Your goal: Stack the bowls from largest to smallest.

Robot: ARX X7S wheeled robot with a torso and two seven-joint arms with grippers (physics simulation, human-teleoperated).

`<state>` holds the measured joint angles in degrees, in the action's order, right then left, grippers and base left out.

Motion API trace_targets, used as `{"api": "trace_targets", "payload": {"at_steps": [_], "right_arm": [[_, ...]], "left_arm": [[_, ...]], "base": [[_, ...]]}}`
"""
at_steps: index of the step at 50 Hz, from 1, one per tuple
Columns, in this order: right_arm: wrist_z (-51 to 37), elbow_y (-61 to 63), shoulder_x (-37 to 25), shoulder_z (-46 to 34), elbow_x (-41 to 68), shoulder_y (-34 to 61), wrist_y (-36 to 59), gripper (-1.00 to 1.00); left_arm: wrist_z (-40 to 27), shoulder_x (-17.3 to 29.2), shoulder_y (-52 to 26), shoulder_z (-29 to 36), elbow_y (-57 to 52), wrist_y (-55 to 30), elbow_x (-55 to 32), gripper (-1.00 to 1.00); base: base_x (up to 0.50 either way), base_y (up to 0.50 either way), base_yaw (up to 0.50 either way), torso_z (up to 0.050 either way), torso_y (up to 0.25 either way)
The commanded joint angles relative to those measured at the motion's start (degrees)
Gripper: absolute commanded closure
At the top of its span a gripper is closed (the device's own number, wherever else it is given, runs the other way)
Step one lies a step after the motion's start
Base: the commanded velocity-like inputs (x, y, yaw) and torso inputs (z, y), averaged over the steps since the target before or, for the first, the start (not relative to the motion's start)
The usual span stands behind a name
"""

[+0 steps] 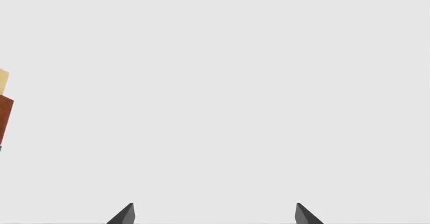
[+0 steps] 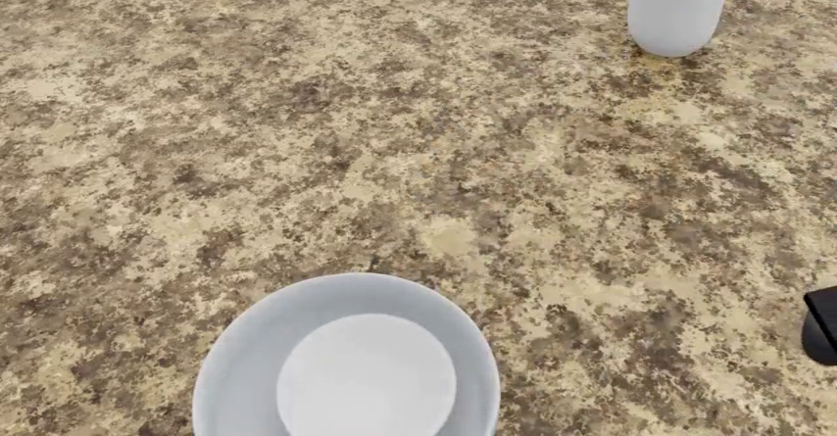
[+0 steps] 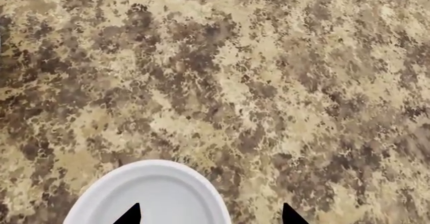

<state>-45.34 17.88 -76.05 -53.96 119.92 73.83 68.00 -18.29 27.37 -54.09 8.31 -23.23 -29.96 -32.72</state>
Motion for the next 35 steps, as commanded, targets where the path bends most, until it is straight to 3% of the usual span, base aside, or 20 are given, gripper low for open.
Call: {"api": "trace_targets", "payload": {"at_steps": [1,35], "right_arm": [[3.8,-0.4,1.2,0.8,-4.1,-1.9,-1.2,-1.0],[10.8,-2.6,3.2,-0.6,-11.9,-8.0,-6.0,-1.0]], "left_arm": [[1.1,-0.7,-0.2,-1.2,1.1,-0.4,1.4,-1.0],[0.8,-0.3,0.0,-1.0,1.0,-0.2,1.3,-1.0]], "base": [[0.0,0.0,0.0,0.0,0.0],[0.0,0.0,0.0,0.0,0.0]]}}
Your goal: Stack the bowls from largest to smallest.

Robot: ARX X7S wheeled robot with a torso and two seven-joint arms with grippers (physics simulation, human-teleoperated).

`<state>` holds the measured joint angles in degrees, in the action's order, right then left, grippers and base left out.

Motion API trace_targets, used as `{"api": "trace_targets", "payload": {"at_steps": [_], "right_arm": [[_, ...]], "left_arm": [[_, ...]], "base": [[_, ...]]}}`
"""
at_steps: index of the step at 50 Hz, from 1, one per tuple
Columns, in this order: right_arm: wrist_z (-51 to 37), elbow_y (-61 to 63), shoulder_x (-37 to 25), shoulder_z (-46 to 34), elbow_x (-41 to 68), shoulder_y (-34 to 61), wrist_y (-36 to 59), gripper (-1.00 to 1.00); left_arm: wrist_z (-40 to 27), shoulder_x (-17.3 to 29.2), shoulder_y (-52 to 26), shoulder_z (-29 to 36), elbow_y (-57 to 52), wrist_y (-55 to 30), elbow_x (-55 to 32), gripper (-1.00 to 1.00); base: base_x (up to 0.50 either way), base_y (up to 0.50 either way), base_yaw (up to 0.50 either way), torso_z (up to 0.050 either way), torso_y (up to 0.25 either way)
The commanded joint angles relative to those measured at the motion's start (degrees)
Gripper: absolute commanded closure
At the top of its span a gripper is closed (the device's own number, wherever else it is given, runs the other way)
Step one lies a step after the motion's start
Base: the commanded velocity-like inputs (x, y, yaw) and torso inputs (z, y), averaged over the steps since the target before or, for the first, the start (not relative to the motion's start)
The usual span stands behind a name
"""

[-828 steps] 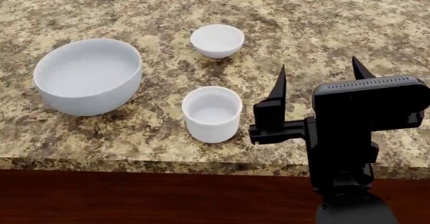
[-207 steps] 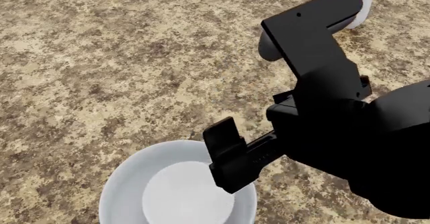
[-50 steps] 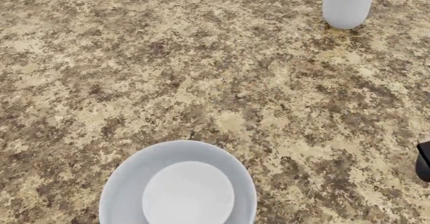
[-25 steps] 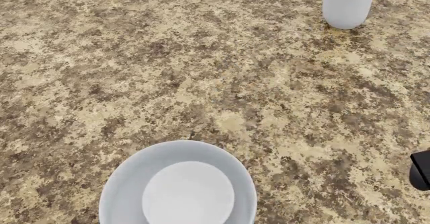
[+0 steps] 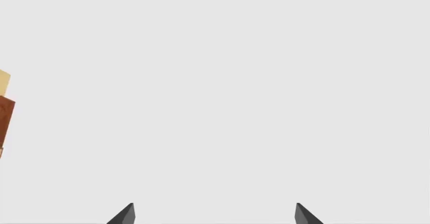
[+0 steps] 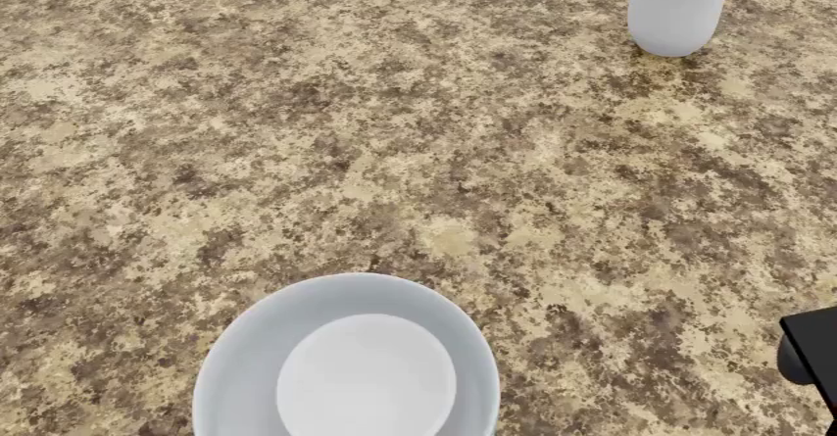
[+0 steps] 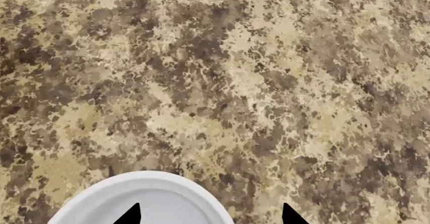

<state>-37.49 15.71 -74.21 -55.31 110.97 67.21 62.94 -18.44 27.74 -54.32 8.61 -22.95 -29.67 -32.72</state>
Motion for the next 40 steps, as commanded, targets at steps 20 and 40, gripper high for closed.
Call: {"api": "trace_targets", "payload": {"at_steps": [20,40], "right_arm": [[3.3,-0.1,1.0,0.6,-3.3,-2.4,-2.0,-1.0],[2.9,0.7,1.1,1.0,-2.6,-1.4,-0.7,1.0]], "left_arm": [[0.9,-0.6,0.3,-1.2,1.0,-0.2,1.3,-1.0],[0.7,-0.3,0.2,-1.4,1.2,-0.1,1.1,-1.0]], "base": [[0.0,0.0,0.0,0.0,0.0],[0.0,0.0,0.0,0.0,0.0]]}}
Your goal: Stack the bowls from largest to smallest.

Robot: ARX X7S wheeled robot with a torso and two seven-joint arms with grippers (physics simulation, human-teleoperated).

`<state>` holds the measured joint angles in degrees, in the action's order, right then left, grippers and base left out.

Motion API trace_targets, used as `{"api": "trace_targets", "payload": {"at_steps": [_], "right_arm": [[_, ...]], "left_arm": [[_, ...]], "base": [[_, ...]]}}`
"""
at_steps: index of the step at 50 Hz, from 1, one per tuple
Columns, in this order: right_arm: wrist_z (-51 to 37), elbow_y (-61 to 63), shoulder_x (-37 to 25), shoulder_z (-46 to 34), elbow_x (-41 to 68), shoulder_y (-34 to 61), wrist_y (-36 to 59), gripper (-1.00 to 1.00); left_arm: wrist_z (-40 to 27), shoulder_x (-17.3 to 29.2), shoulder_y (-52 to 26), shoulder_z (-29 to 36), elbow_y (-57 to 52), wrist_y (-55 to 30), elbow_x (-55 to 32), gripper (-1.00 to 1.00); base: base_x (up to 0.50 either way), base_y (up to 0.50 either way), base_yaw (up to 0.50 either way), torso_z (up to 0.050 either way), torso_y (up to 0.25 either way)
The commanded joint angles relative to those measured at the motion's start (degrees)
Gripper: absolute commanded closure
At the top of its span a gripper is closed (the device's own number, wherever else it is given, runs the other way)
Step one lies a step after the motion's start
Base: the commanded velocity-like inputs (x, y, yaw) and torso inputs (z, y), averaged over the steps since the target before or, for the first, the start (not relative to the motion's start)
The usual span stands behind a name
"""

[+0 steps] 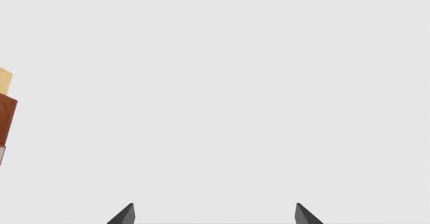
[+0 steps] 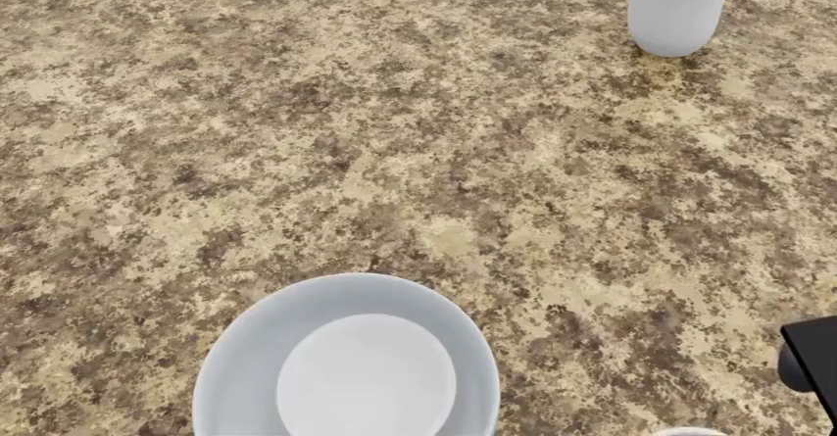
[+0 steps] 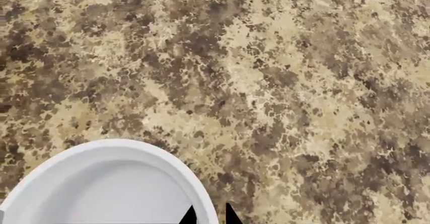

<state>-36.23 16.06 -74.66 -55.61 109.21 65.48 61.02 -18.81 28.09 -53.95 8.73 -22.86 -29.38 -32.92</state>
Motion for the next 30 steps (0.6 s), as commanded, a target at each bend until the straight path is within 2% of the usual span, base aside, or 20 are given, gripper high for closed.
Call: {"api": "trace_targets", "payload": {"at_steps": [1,30], "right_arm": [[1.4,0.3,1.5,1.4,-0.7,0.6,1.5,1.0],[-6.6,-1.8,2.8,5.6,6.9,14.3,9.2,1.0]], "left_arm": [[1.1,-0.7,-0.2,-1.5,1.1,-0.4,1.2,-1.0],[0.5,-0.5,-0.3,-1.0,0.6,-1.1,0.9,-1.0]], "base": [[0.0,0.0,0.0,0.0,0.0],[0.0,0.0,0.0,0.0,0.0]]}}
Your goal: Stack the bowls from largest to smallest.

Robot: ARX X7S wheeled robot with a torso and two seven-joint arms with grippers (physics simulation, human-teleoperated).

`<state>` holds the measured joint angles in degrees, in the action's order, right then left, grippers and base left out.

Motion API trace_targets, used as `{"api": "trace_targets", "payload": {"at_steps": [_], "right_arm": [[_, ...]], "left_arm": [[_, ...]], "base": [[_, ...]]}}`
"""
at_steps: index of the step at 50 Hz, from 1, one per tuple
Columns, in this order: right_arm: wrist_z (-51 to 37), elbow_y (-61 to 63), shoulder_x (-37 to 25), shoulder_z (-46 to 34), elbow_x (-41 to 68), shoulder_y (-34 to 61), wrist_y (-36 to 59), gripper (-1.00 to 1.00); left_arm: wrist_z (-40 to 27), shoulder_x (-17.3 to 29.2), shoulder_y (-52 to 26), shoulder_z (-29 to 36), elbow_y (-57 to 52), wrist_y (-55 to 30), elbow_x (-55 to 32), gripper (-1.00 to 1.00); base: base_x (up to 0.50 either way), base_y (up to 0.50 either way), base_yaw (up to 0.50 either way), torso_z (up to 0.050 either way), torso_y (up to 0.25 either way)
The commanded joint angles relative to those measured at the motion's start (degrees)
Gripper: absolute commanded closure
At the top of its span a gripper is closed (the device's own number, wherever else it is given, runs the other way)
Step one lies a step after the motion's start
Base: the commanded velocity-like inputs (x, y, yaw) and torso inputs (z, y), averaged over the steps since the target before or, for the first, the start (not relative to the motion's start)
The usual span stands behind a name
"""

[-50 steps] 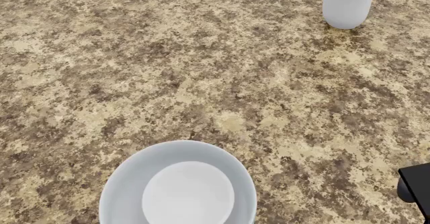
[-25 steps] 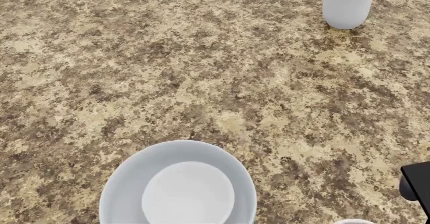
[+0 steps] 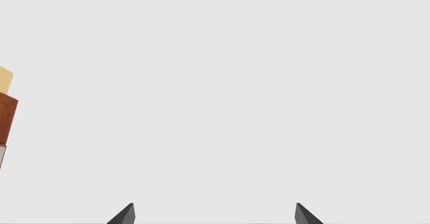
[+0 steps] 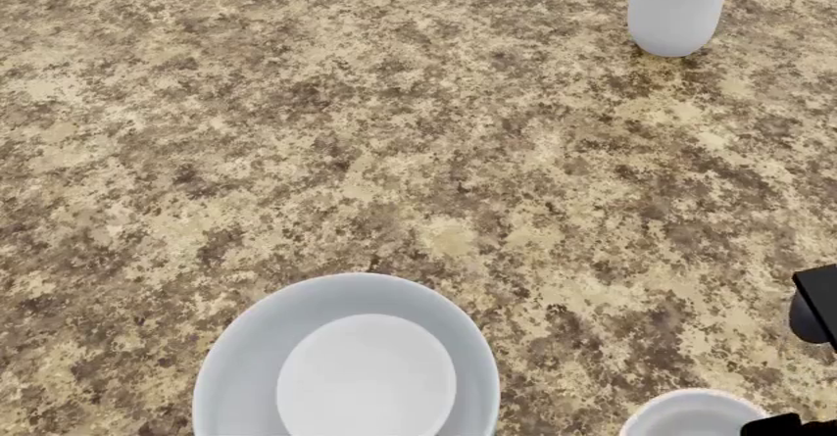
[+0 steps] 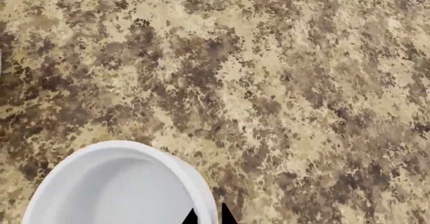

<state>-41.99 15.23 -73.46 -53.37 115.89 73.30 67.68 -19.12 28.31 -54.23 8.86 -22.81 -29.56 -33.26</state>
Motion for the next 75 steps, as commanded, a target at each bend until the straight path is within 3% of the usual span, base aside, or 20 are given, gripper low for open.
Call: {"api": "trace_targets", "payload": {"at_steps": [1,11,34,59,75], "right_arm": [[-0.9,-1.0,1.6,3.4,0.3,6.7,2.6,1.0],[-2.5,-3.6,4.0,4.3,1.6,11.6,4.8,1.0],[-0.3,-16.5,19.0,3.2,-3.8,26.4,12.4,1.0],[8.9,-21.0,30.6,1.2,-11.5,29.5,12.3,1.0],[10.2,-20.4,33.4,0.2,-10.5,28.9,11.8,1.0]], "left_arm": [[0.8,-0.8,-0.1,-1.1,0.6,-0.9,1.2,-1.0],[0.8,-0.8,-0.1,-0.9,0.6,-0.8,1.2,-1.0],[1.0,-0.3,0.0,-1.2,0.7,-0.4,0.9,-1.0],[0.7,0.0,0.3,-1.3,0.4,-0.4,0.5,-1.0],[0.8,0.2,-0.2,-1.5,0.9,-0.2,0.4,-1.0]], "base": [[0.0,0.0,0.0,0.0,0.0],[0.0,0.0,0.0,0.0,0.0],[0.0,0.0,0.0,0.001,0.001],[0.0,0.0,0.0,0.0,0.001],[0.0,0.0,0.0,0.0,0.001]]}}
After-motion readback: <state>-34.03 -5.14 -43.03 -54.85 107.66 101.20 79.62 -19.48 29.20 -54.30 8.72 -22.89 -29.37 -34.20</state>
